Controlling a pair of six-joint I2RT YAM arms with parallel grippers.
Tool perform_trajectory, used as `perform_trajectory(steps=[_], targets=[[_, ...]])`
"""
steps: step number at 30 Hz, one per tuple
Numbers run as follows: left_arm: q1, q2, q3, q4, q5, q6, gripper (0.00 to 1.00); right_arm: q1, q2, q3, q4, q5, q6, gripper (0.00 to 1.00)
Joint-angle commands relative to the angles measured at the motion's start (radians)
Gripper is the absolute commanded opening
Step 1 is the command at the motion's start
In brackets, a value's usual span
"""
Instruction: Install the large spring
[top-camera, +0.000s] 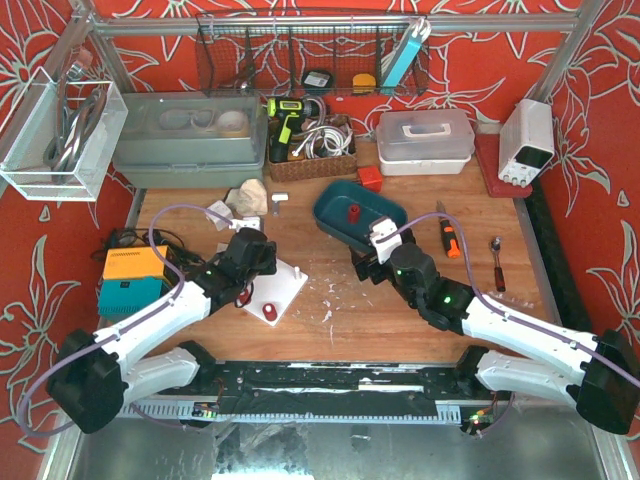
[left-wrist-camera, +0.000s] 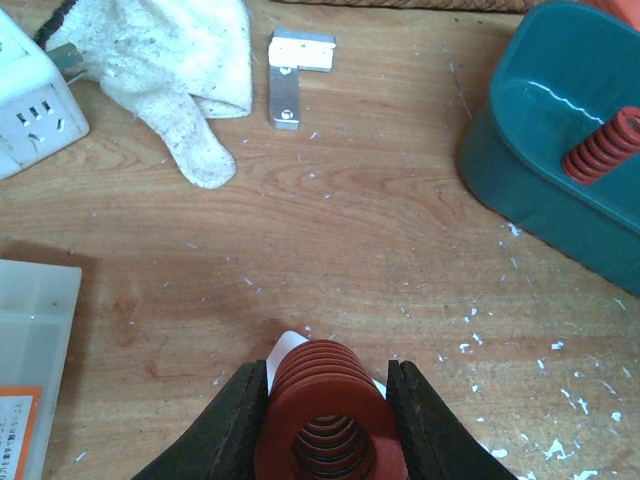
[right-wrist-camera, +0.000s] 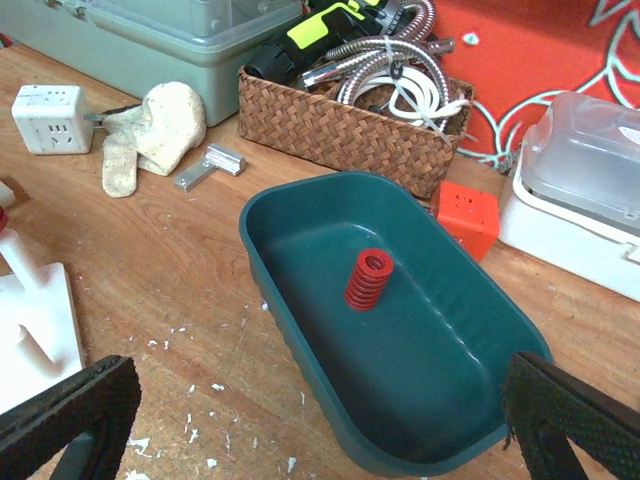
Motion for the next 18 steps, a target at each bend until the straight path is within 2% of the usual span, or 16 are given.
perform_trajectory(steps=[1, 12, 18], targets=[[0.012, 0.029, 0.034, 0.040, -0.030, 0.018, 0.10, -0.004, -0.003, -0.001, 0.004, -0.030, -0.008, 0.99], [0.020, 0.084, 0.026, 0.092, -0.003, 0.033, 0.14, -0.003, -0.008, -0.009, 0.016, -0.043, -0.015, 0.99], [0.020, 0.134, 0.023, 0.108, 0.000, 0.033, 0.19, -0.004, -0.004, -0.013, 0.023, -0.043, -0.024, 0.99]])
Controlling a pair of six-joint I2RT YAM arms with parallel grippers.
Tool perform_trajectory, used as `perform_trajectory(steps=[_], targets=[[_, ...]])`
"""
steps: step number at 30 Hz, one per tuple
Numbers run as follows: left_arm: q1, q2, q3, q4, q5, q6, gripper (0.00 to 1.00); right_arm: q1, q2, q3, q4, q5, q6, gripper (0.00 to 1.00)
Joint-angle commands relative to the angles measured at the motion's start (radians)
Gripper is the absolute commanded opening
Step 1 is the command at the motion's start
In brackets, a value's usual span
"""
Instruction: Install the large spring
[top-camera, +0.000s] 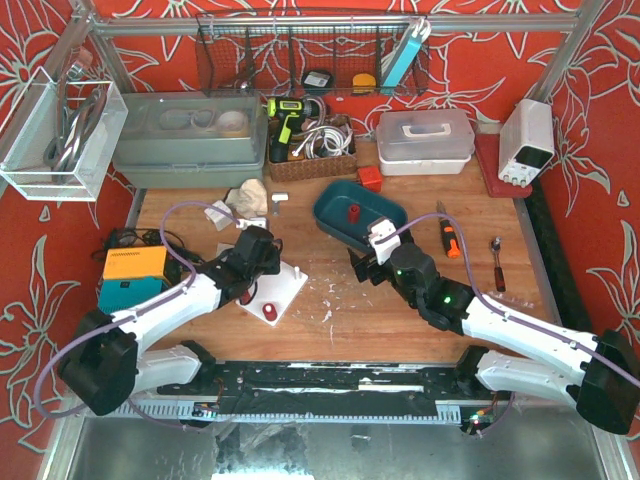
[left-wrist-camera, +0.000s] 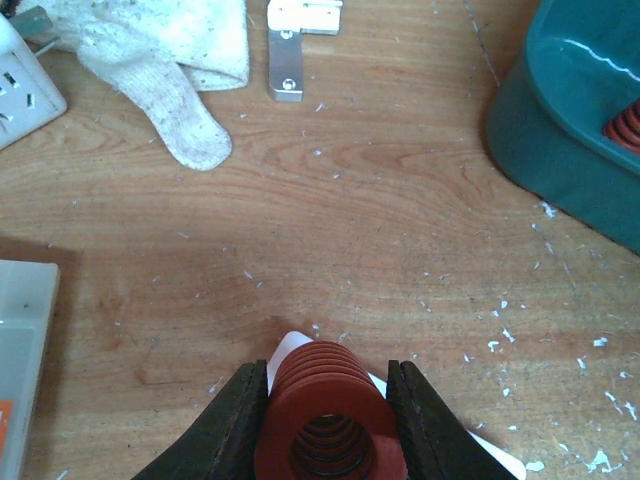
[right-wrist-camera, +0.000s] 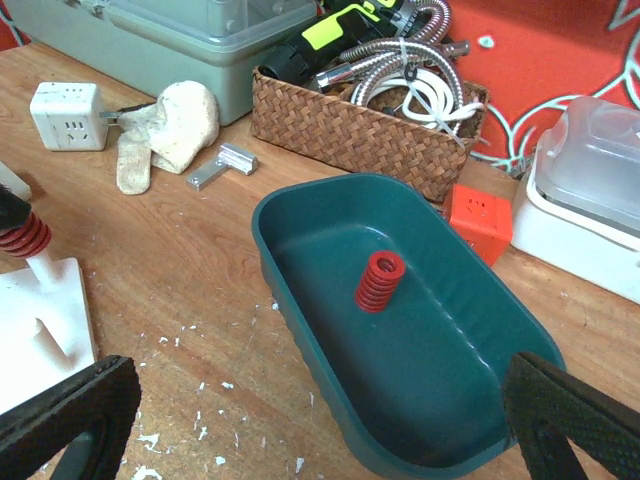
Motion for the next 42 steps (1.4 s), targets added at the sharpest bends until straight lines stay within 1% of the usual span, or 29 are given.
perform_trajectory(steps=[1, 5, 8, 13, 18, 22, 24, 27, 30, 32, 33, 34, 35, 38, 40, 42], targets=[[0.007, 0.030, 0.024, 0.054, -0.012, 0.010, 0.20, -0.004, -0.004, -0.013, 0.023, -0.011, -0.013, 0.99], [0.007, 0.045, 0.023, 0.061, -0.012, 0.010, 0.25, -0.004, 0.013, -0.008, 0.019, -0.007, -0.013, 0.99], [0.007, 0.049, 0.024, 0.060, -0.008, 0.010, 0.35, -0.005, 0.033, 0.001, 0.012, -0.008, -0.013, 0.99], [0.007, 0.051, 0.022, 0.061, 0.000, 0.003, 0.45, -0.005, 0.044, 0.003, 0.011, -0.004, -0.016, 0.99], [0.008, 0.047, 0.029, 0.053, 0.008, -0.001, 0.51, -0.007, 0.045, 0.003, 0.013, 0.011, -0.018, 0.99], [0.007, 0.019, 0.037, 0.056, 0.032, -0.001, 0.59, -0.017, 0.055, 0.011, 0.008, 0.033, -0.002, 0.99], [0.007, -0.006, 0.032, 0.080, 0.072, 0.013, 0.61, -0.033, 0.078, 0.031, -0.020, 0.045, 0.018, 0.99], [0.007, -0.059, -0.008, 0.171, 0.174, 0.033, 0.63, -0.066, 0.137, 0.092, -0.070, 0.080, 0.064, 0.99], [0.007, -0.122, -0.065, 0.278, 0.260, 0.021, 0.70, -0.129, 0.210, 0.159, -0.143, 0.070, 0.152, 0.99], [0.007, -0.149, -0.100, 0.342, 0.294, 0.018, 0.75, -0.178, 0.258, 0.200, -0.182, 0.035, 0.245, 0.99], [0.005, -0.153, -0.114, 0.371, 0.303, 0.019, 0.82, -0.213, 0.283, 0.218, -0.197, 0.012, 0.275, 0.99], [0.005, -0.154, -0.124, 0.386, 0.308, 0.023, 0.97, -0.238, 0.309, 0.235, -0.201, -0.014, 0.292, 0.98], [0.005, -0.179, -0.130, 0.394, 0.314, 0.031, 1.00, -0.254, 0.335, 0.249, -0.194, -0.040, 0.296, 0.96], [0.004, -0.204, -0.156, 0.425, 0.342, 0.045, 1.00, -0.287, 0.412, 0.296, -0.164, -0.109, 0.272, 0.87], [0.004, -0.216, -0.192, 0.471, 0.364, 0.034, 1.00, -0.305, 0.464, 0.330, -0.156, -0.120, 0.263, 0.78], [0.003, -0.222, -0.204, 0.479, 0.366, 0.040, 1.00, -0.323, 0.521, 0.349, -0.125, -0.138, 0.263, 0.67]])
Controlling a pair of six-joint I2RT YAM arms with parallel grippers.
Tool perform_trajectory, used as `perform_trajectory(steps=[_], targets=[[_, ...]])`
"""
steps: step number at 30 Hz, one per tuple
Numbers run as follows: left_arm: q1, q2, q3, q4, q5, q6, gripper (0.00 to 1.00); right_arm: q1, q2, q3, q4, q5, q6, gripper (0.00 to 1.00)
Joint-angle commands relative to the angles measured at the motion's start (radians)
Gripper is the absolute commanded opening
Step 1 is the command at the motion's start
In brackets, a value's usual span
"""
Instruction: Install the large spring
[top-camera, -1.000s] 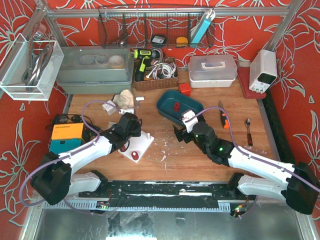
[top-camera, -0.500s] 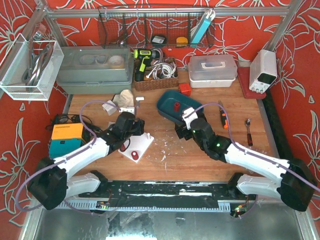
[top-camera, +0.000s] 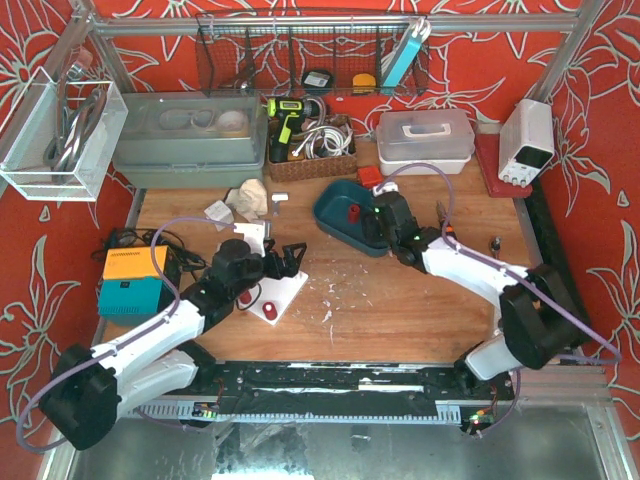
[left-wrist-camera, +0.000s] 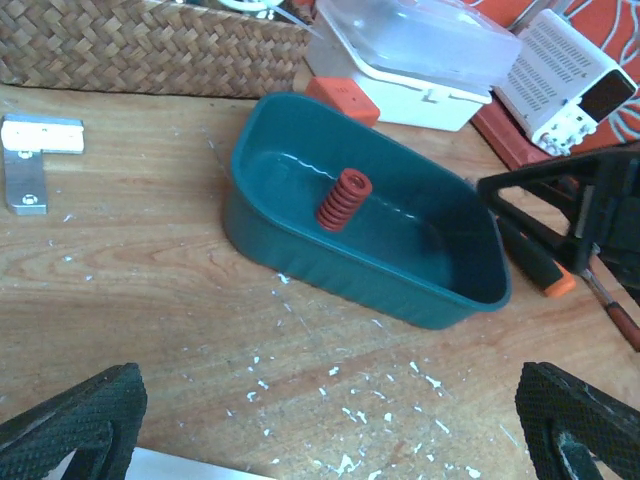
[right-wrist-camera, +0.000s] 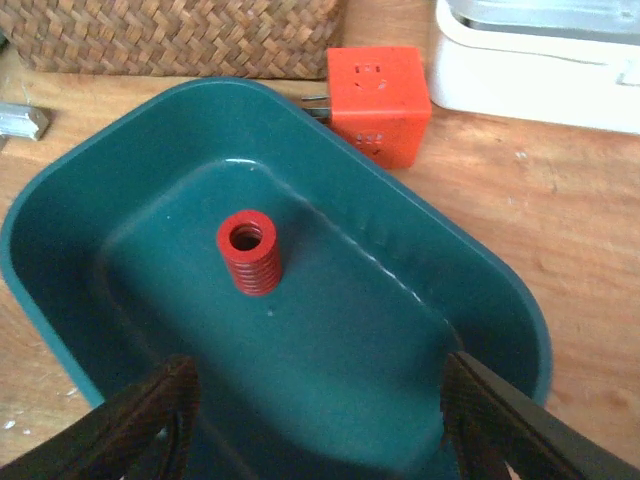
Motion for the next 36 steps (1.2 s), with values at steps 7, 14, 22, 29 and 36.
perform_trajectory(steps=[7, 14, 22, 29, 36], targets=[[0.001, -0.075, -0.080, 0.089, -0.052, 0.066, 1.00, -0.104, 0.242, 0.101, 0.148, -0.204, -0.099, 0.44], [-0.002, -0.100, -0.092, 0.105, -0.035, 0.053, 1.00, -0.141, 0.348, 0.175, 0.205, -0.377, -0.194, 0.49], [-0.005, -0.110, -0.087, 0.096, -0.025, 0.052, 1.00, -0.137, 0.453, 0.310, 0.103, -0.380, -0.158, 0.61], [-0.006, -0.130, -0.091, 0.091, -0.033, 0.055, 1.00, -0.135, 0.553, 0.449, -0.052, -0.360, -0.169, 0.61], [-0.009, -0.146, -0.090, 0.087, -0.036, 0.057, 1.00, -0.135, 0.572, 0.495, -0.174, -0.357, -0.199, 0.58]])
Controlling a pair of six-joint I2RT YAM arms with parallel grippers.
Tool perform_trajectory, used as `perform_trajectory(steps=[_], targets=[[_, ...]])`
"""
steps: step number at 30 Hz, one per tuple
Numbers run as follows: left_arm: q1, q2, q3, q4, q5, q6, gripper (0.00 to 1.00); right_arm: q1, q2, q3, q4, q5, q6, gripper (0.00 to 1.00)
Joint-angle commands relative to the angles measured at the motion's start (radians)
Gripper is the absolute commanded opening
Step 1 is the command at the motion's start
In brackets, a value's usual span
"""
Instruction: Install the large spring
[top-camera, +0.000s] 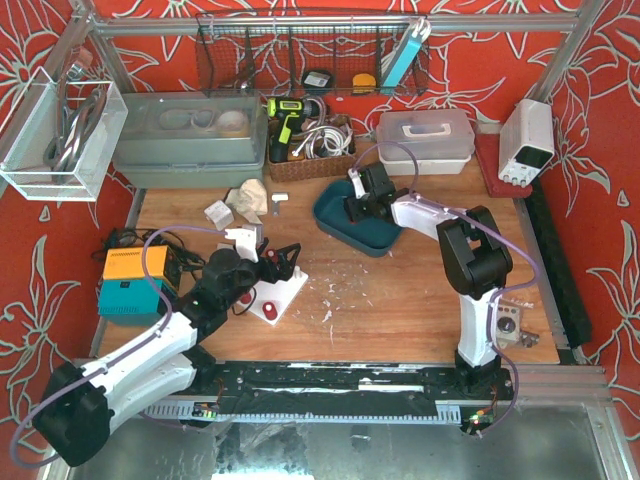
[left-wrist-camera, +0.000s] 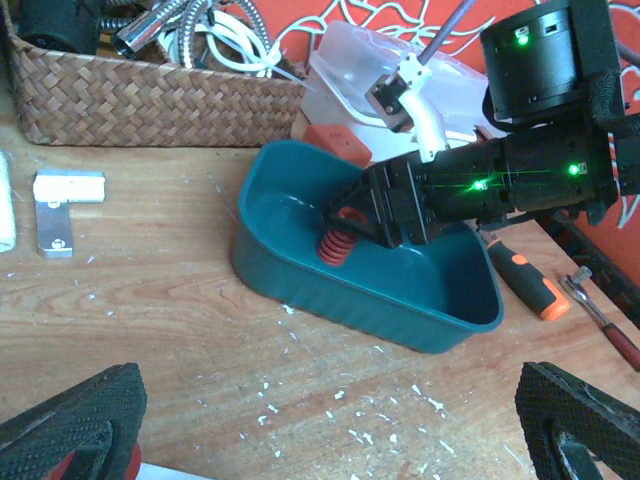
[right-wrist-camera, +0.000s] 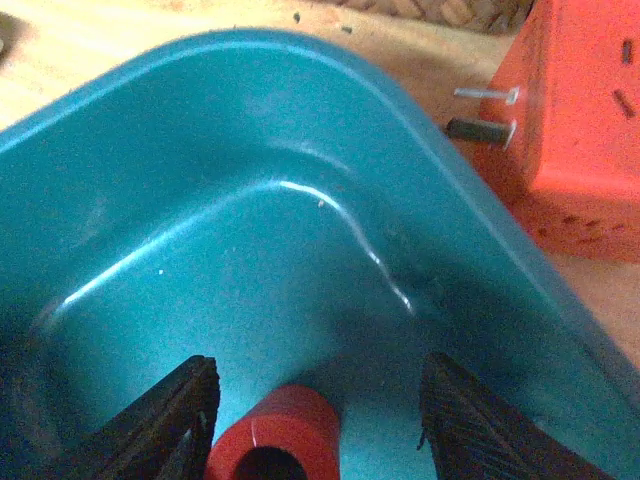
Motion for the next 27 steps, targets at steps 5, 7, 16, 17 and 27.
perform_trajectory(steps=[5, 7, 16, 17, 27], targets=[[-0.008, -0.024, -0.002, 0.016, -0.012, 0.016, 1.00, 0.004, 0.000, 0.039, -0.163, 0.033, -0.048, 0.54], [-0.010, -0.026, -0.001, 0.015, -0.013, 0.015, 1.00, 0.003, -0.001, 0.039, -0.164, 0.044, -0.053, 0.52], [-0.013, -0.037, -0.002, 0.005, -0.030, 0.015, 1.00, 0.002, 0.022, 0.072, -0.163, 0.037, -0.071, 0.44], [-0.014, -0.039, -0.002, 0.004, -0.032, 0.016, 1.00, 0.002, 0.022, 0.071, -0.161, 0.040, -0.073, 0.43], [-0.017, -0.050, -0.005, 0.005, -0.037, 0.016, 1.00, 0.002, 0.012, 0.015, -0.110, 0.070, -0.061, 0.40]])
